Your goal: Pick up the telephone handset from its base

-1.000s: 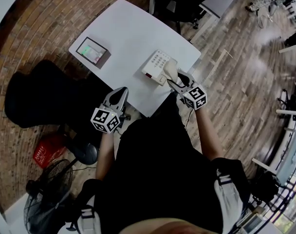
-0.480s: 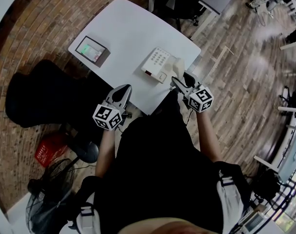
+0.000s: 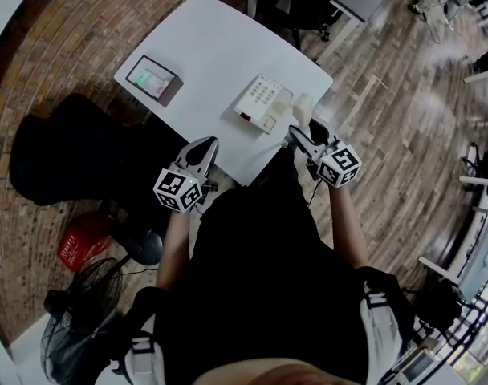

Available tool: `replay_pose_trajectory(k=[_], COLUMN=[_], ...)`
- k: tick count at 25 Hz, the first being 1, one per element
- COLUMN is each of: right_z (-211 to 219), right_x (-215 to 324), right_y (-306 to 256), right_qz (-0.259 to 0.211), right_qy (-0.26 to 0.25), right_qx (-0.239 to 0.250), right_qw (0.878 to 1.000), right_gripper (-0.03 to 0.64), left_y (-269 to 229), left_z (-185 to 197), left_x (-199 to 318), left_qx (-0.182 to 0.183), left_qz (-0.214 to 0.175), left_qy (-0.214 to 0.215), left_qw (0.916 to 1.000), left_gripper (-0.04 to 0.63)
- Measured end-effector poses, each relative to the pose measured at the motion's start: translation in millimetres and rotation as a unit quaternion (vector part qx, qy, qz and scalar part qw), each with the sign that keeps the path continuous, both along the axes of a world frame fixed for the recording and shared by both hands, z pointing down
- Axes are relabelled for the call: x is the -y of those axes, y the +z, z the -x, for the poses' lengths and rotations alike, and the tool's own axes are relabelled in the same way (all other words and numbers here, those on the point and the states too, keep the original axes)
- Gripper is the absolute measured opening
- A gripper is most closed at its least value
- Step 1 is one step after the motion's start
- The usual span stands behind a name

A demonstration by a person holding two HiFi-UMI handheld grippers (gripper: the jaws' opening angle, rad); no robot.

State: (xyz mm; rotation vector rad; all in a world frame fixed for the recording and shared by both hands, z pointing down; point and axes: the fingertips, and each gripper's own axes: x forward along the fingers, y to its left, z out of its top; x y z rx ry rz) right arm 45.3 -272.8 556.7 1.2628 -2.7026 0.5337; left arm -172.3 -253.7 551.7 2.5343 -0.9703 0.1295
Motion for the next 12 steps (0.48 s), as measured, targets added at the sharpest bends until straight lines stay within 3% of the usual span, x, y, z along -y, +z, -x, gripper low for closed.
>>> replay_pose_trajectory(k=[12], right_z=[-6], right_x=[-7], right_y=[-2], right_qz=[-0.005], right_qy=[0.000], right_qx=[-0.004], right_qw=[1.000], right_gripper=[0.209], left_y=[0], left_z=[-11], left_x=[4], left_qx=[-0.003], left_qz=[0.001], left_qy=[0.013], left_qw=[0.9999], left_gripper=[0.020])
